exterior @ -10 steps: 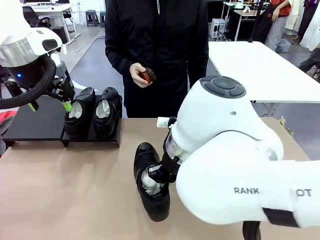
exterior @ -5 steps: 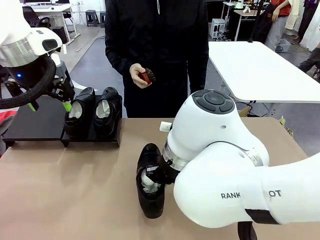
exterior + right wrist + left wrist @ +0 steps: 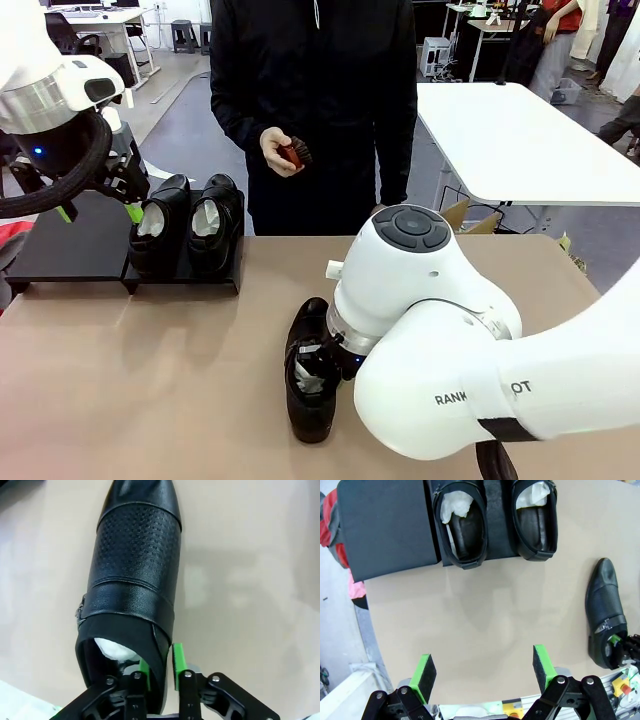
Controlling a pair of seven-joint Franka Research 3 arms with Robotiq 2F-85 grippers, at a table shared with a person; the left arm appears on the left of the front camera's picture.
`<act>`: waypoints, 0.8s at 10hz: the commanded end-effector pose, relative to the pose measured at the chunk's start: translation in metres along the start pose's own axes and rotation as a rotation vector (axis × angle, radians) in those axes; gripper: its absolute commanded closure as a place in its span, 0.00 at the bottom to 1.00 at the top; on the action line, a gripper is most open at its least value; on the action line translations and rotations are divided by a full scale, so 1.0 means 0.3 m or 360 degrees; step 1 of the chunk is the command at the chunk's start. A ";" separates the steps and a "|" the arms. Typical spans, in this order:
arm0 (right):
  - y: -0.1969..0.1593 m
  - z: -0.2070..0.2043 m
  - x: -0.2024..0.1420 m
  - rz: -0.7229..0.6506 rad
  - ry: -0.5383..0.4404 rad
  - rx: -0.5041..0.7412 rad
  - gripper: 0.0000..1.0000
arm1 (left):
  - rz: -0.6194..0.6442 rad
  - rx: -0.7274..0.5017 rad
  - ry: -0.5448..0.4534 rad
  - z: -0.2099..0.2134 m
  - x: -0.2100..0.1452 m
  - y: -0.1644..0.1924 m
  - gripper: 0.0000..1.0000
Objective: Organize the shoes by placing them on the stand.
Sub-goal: Pick up one Shoe and place it in the middle of the table.
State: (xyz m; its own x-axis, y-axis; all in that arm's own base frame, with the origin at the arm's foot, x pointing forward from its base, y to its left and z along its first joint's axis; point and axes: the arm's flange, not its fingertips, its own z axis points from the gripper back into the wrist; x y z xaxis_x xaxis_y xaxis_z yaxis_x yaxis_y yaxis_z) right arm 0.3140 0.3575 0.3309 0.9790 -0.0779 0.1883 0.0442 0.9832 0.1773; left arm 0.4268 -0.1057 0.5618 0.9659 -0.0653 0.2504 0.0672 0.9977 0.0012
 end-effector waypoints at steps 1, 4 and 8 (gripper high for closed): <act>0.020 -0.019 0.007 0.0008 -0.0049 -0.0004 0.44 | 0.0004 -0.0004 0.0002 0.003 -0.008 0.006 0.00; -0.012 0.046 0.006 0.0140 0.0069 -0.0038 0.00 | 0.0004 -0.0004 0.0002 0.003 -0.008 0.006 0.00; -0.006 0.029 -0.014 0.0159 0.0052 -0.0070 0.00 | 0.0004 -0.0004 0.0002 0.003 -0.008 0.006 0.00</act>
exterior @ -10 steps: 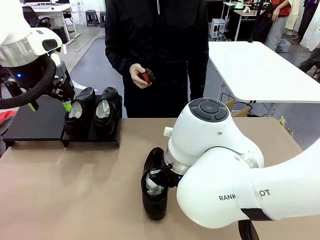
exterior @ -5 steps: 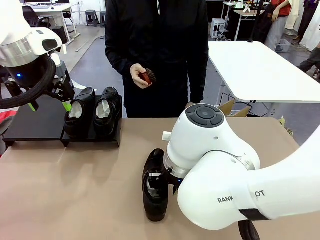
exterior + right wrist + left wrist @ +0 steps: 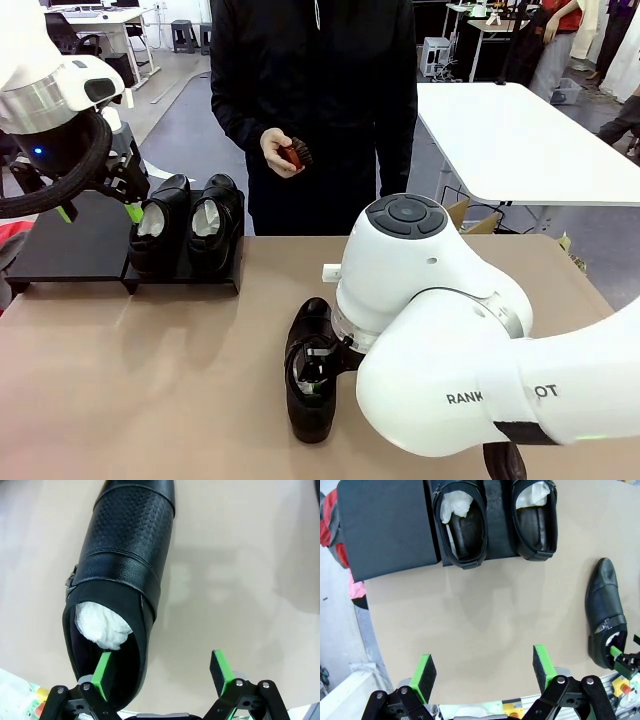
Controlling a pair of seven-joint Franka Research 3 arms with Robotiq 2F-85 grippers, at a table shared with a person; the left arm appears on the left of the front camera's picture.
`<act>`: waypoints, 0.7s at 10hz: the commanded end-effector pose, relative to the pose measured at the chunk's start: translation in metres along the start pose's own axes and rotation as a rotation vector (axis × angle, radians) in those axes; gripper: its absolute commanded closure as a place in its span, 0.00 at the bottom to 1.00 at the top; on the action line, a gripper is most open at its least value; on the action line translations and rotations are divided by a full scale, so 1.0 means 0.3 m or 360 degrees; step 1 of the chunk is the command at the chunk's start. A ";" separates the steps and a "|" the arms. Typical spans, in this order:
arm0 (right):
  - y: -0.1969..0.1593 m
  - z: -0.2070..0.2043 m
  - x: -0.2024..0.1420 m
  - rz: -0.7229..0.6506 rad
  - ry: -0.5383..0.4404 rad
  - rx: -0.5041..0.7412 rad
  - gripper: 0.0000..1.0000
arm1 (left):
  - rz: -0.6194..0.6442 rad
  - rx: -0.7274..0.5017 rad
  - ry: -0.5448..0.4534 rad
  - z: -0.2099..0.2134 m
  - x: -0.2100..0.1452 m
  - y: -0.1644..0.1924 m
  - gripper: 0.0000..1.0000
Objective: Organize the shoes by placing them on the stand.
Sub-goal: Pick up one Shoe and place it in the middle of the table, then place the Shoe from the middle of the table onto the Shoes Stand.
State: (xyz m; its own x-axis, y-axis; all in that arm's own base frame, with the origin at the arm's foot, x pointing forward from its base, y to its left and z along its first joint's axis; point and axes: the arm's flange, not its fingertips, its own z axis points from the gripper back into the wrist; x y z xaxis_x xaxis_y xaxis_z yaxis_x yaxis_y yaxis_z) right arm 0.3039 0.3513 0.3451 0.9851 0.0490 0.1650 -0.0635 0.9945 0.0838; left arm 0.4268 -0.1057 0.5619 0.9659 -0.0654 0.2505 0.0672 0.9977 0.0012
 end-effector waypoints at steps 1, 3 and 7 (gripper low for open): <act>0.008 -0.026 0.011 -0.0036 -0.0014 0.0047 0.00 | 0.0004 -0.0004 0.0003 0.003 -0.008 0.006 0.00; 0.008 -0.026 0.011 -0.0036 -0.0014 0.0047 0.00 | 0.0004 -0.0004 0.0003 0.003 -0.008 0.006 0.00; 0.008 -0.026 0.011 -0.0036 -0.0014 0.0047 0.00 | 0.0004 -0.0004 0.0003 0.003 -0.008 0.006 0.00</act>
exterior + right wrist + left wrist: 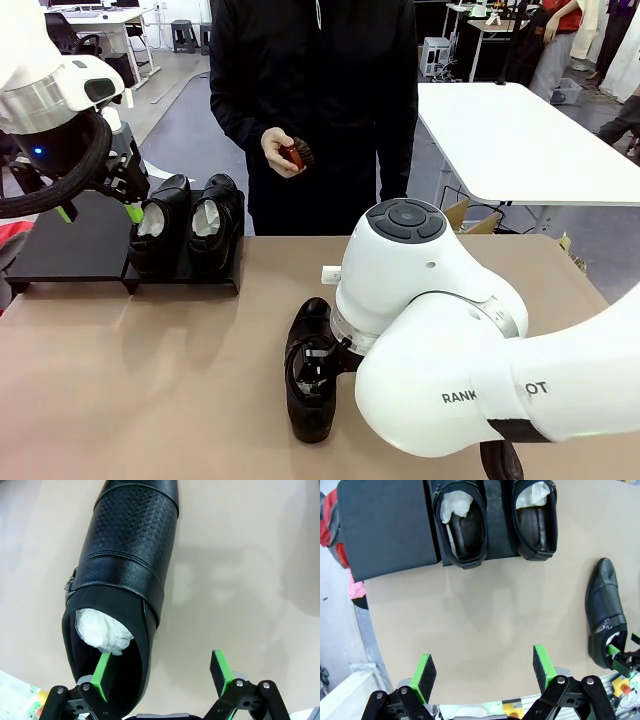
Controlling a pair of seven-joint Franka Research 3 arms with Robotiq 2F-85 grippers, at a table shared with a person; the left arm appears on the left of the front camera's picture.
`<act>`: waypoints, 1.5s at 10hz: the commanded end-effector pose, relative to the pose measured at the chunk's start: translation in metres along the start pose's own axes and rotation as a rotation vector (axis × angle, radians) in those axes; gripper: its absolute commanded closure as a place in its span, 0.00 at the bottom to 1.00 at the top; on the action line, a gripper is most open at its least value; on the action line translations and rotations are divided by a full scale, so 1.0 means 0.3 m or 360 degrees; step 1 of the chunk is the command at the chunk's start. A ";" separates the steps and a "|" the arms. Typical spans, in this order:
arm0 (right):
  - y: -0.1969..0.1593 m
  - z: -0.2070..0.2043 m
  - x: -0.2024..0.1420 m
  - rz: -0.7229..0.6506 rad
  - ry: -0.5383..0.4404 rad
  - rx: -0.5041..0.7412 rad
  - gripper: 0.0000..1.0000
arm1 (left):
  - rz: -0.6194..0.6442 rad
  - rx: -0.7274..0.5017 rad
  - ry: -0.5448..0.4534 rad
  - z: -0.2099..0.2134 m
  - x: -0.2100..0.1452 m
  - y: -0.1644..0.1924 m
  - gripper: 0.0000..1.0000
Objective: Organize the shoes by placing them on the stand.
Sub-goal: Place the Shoe from the middle of the table onto the Shoes Stand.
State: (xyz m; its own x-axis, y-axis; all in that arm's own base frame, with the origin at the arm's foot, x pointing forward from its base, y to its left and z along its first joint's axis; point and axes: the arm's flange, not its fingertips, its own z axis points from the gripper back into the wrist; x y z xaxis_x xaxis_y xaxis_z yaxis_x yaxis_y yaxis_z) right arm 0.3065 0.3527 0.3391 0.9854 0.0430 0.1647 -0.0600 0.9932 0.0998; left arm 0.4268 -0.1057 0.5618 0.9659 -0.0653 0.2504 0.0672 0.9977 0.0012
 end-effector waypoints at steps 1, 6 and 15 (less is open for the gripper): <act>0.005 -0.005 0.005 -0.0027 -0.0014 0.0023 0.00 | 0.0004 -0.0004 0.0002 0.003 -0.008 0.006 0.00; -0.183 0.259 -0.054 0.0188 -0.0296 -0.0002 0.00 | 0.0004 -0.0004 0.0002 0.003 -0.008 0.006 0.00; -0.374 0.447 0.093 -0.0134 -0.0427 0.0029 0.00 | 0.0082 -0.0273 0.0215 -0.008 -0.232 -0.328 0.00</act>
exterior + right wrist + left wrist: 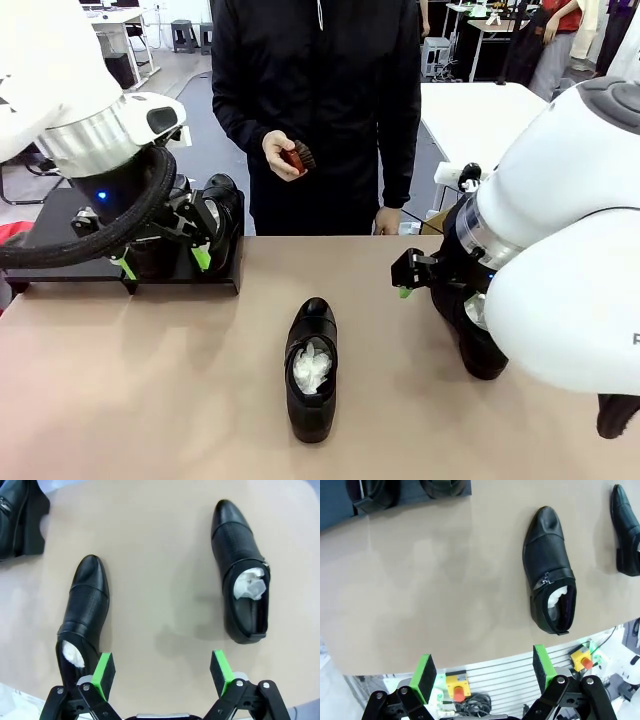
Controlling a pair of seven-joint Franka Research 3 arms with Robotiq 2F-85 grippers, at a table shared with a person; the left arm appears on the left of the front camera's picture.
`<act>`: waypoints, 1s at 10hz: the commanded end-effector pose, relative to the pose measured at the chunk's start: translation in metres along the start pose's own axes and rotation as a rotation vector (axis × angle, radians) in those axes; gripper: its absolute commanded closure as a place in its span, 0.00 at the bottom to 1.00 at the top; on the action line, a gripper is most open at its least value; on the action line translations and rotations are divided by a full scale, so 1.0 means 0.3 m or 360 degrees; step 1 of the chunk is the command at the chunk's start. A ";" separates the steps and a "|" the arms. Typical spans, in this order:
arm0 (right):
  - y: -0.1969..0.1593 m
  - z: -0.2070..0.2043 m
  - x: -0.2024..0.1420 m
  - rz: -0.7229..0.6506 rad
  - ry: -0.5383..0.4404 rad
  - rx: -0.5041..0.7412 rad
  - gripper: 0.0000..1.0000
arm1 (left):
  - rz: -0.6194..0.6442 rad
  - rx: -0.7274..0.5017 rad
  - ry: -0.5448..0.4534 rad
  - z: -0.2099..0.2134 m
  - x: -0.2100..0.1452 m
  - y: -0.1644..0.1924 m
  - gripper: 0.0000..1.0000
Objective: Organize the shoes by placing them on the stand.
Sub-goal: Place the Shoe from the middle of the table onto the Shoes Stand.
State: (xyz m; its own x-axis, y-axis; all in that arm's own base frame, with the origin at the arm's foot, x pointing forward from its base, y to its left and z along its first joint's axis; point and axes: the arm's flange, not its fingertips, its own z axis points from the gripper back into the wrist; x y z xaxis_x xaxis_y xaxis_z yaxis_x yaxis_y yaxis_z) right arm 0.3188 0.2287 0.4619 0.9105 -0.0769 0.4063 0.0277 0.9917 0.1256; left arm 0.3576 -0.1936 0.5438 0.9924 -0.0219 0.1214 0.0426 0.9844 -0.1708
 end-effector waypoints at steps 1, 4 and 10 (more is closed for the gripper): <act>-0.001 0.006 0.005 0.0008 -0.0003 0.0031 0.00 | -0.0029 -0.0041 0.0119 -0.103 -0.054 -0.089 0.00; -0.001 0.006 0.005 0.0008 -0.0003 0.0031 0.00 | -0.0089 0.0060 0.0083 -0.336 -0.133 -0.219 0.00; -0.001 0.006 0.005 0.0008 -0.0003 0.0031 0.00 | -0.0393 -0.0037 0.0053 -0.504 -0.154 -0.342 0.00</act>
State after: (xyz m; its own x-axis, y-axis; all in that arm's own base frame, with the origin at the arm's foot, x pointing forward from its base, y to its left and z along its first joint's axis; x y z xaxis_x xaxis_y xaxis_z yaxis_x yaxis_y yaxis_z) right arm 0.3184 0.2296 0.4628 0.9094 -0.0752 0.4092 0.0258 0.9918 0.1251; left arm 0.3211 -0.3195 0.4070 0.9664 -0.2172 0.1375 0.2378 0.9585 -0.1575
